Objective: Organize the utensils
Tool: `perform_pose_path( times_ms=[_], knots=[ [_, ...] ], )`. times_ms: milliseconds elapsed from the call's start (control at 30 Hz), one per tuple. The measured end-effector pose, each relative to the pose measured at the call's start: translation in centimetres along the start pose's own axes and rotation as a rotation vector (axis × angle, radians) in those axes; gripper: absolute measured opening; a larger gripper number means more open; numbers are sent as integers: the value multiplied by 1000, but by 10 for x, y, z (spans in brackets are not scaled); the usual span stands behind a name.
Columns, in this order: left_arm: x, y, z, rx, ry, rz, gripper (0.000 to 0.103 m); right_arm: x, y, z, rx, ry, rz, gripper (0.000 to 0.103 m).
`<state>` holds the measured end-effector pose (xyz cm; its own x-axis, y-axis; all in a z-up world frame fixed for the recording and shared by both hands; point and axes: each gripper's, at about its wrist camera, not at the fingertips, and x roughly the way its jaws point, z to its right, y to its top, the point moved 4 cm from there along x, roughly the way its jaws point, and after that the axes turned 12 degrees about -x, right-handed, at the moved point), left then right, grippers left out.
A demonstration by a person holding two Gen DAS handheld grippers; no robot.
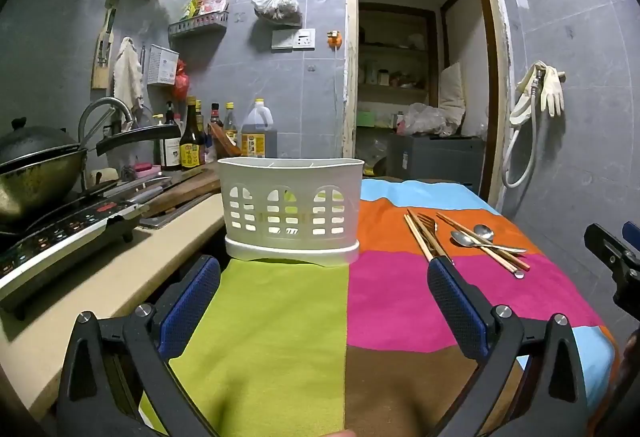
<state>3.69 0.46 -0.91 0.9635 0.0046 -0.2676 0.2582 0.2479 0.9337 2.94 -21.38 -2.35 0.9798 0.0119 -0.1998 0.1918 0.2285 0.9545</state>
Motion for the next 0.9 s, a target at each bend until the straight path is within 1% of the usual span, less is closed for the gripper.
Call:
perform_pose_path(
  times_ms=[900],
  knots=[
    [1,-4,1,3,1,-4,102,-2,-2,1,9,10,-3,103]
  ],
)
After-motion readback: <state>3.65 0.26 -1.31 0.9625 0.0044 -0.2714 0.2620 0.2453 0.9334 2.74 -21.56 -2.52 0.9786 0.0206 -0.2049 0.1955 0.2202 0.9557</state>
